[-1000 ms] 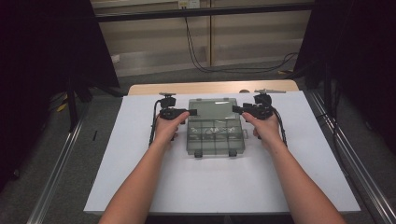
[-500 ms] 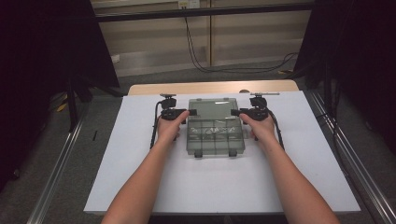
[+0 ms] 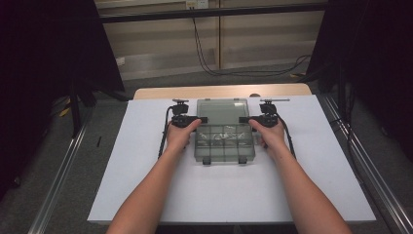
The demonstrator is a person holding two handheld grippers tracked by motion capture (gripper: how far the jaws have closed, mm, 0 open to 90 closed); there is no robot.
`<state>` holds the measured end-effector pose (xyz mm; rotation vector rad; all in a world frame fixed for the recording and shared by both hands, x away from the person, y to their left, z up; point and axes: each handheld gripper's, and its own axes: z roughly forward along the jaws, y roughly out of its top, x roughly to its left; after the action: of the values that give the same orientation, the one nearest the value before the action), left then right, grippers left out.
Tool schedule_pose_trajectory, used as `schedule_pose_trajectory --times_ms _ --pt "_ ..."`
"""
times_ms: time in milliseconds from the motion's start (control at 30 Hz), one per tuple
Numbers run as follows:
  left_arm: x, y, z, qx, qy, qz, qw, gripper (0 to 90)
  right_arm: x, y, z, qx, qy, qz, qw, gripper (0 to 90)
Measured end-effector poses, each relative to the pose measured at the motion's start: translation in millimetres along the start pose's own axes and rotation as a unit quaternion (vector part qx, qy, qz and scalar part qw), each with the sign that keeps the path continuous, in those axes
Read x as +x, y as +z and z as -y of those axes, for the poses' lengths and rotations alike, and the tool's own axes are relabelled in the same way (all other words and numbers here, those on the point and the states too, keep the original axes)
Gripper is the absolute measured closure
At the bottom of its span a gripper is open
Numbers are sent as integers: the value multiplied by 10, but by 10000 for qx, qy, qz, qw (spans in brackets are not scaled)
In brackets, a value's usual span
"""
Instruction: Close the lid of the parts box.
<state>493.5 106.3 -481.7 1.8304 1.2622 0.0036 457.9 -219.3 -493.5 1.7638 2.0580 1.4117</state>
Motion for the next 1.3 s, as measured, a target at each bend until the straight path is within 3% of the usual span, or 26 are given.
schedule_pose_trajectory --times_ms 167,233,300,333,367,400,533,667,800,1033,1300 --pt "-53 -156 -56 -189 381 -179 9989 639 22 -131 -50 -320 -320 37 9990 696" --pt "-53 -229 -66 -316 404 -105 9986 714 15 -214 -71 -449 -387 -86 9982 782" --pt "-50 -279 -66 -347 563 34 9978 759 1 -277 -74 -512 -579 -198 9968 803" --pt "-51 -293 -61 -327 718 32 9969 763 7 -294 -68 -503 -737 -164 9959 807" --pt "-58 -302 -53 -342 704 55 9969 768 22 -302 -61 -537 -822 -117 9951 840" --pt "-46 -311 -48 -361 698 48 9969 774 35 -314 -54 -545 -861 -8 9948 841" --pt "-20 -332 -24 -378 668 106 9970 788 69 -317 -24 -631 -954 72 9934 845" --pt "-13 -333 -29 -469 497 157 9975 777 102 -337 -13 -697 -1279 158 9892 850" --pt "-16 -403 -114 -866 433 82 9953 769 114 -358 13 -741 -1347 164 9880 852" --pt "-74 -404 -224 -972 407 123 9944 775 99 -370 41 -818 -1377 111 9870 852" --pt "-129 -425 -203 -987 837 -140 9915 849 77 -361 -16 -634 -1294 55 9895 835"
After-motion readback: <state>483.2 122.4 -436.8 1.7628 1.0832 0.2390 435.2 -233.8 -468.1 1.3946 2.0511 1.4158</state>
